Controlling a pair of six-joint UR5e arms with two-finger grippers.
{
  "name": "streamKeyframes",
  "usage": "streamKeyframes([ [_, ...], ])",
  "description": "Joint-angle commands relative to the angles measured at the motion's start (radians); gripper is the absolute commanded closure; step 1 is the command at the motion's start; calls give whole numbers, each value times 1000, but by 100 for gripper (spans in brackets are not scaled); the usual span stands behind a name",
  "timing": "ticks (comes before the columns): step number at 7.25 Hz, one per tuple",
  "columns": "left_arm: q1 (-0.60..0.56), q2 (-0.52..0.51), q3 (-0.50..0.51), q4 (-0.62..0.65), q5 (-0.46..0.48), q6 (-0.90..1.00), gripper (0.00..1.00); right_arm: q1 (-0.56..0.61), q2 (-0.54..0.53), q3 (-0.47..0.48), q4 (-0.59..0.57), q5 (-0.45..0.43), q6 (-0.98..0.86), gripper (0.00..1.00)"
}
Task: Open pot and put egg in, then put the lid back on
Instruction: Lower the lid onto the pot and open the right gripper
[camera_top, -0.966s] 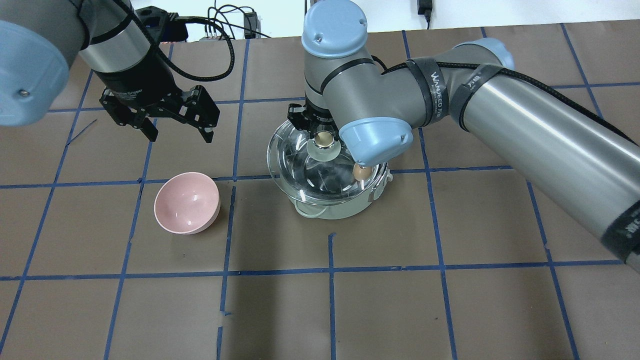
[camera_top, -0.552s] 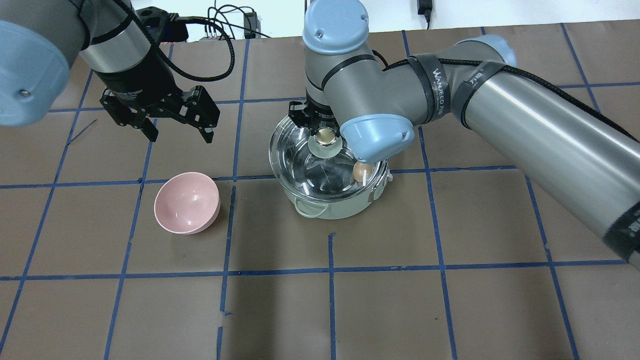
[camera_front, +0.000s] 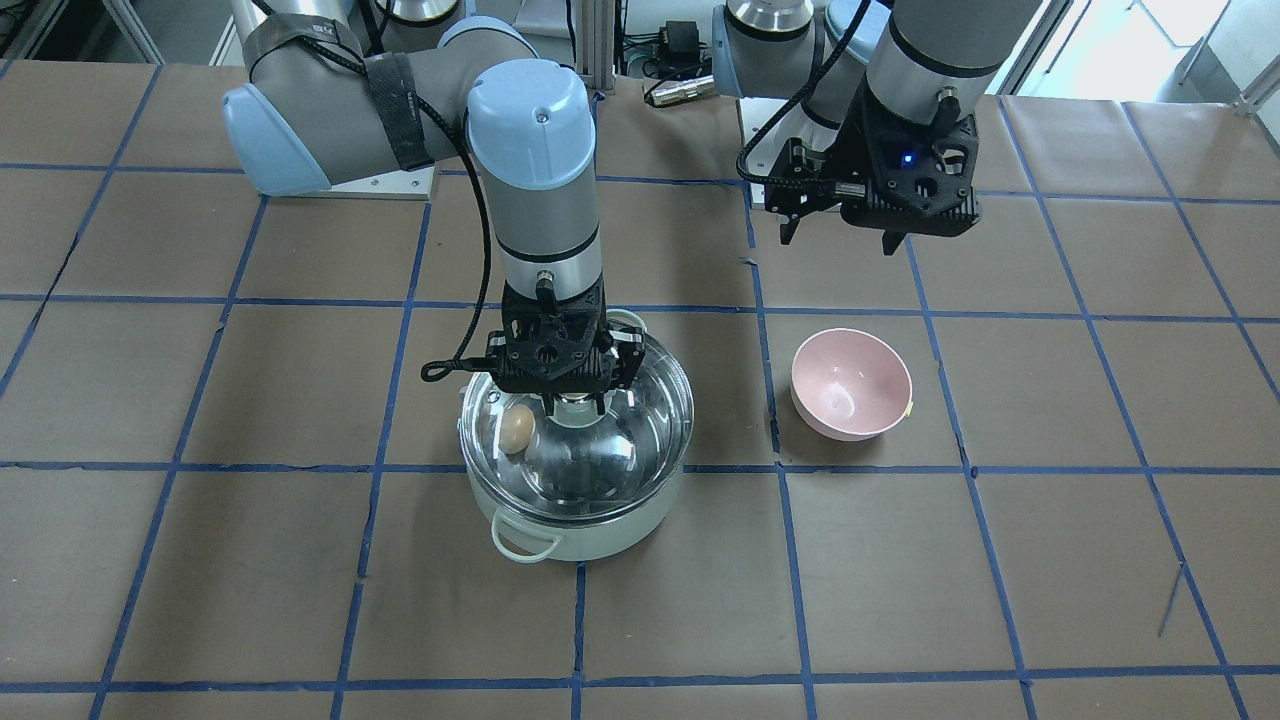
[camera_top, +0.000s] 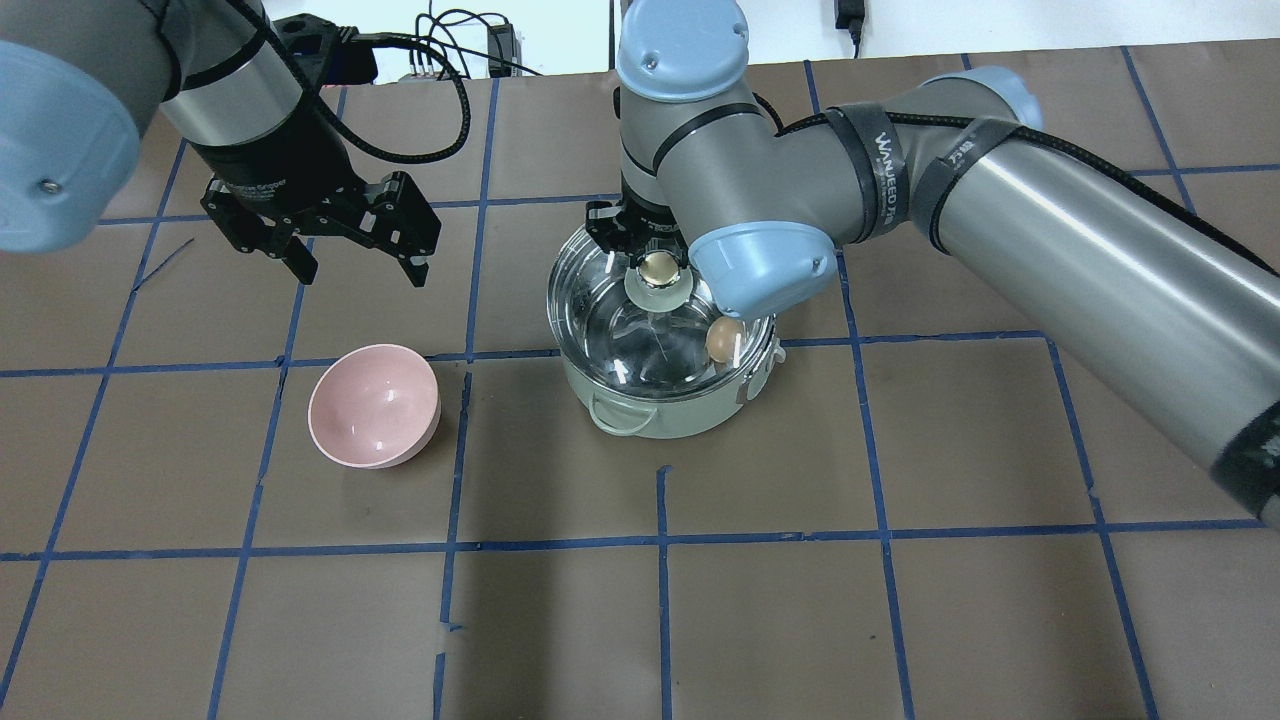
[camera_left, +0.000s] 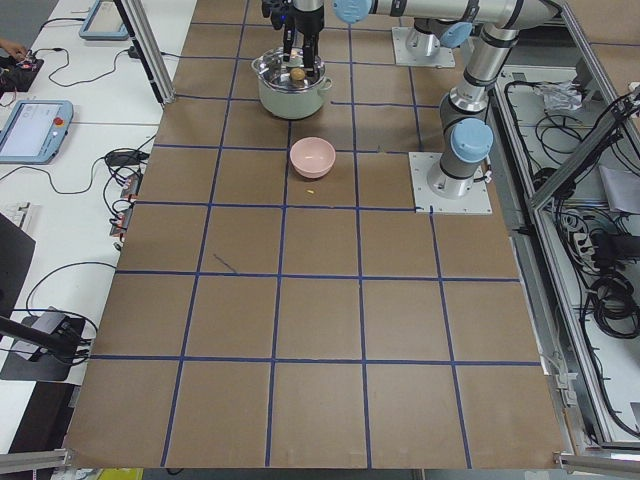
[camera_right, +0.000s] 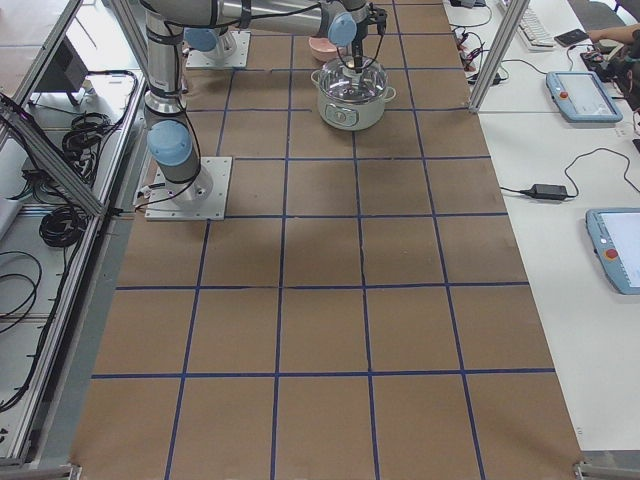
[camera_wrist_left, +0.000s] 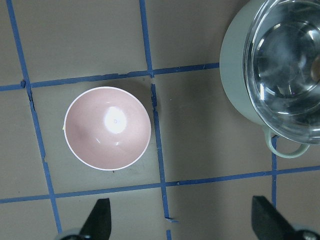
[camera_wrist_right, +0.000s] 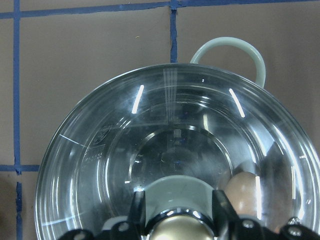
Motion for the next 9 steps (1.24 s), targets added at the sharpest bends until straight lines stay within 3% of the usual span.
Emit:
streamKeyframes([
  [1, -1, 0, 0, 0, 0, 1, 0, -1, 4, 1, 0, 0, -4, 60],
  [5, -1, 0, -2, 0, 0, 1, 0, -15, 5, -4, -9, 0, -16, 60],
  [7, -1, 0, -2, 0, 0, 1, 0, -16, 7, 5, -31, 2, -13, 35],
  [8, -1, 0, -2, 1, 0, 1, 0, -16, 7, 7, -35, 0, -10, 11],
  [9, -1, 0, -2, 0, 0, 1, 0, -16, 7, 7, -35, 0, -6, 1],
])
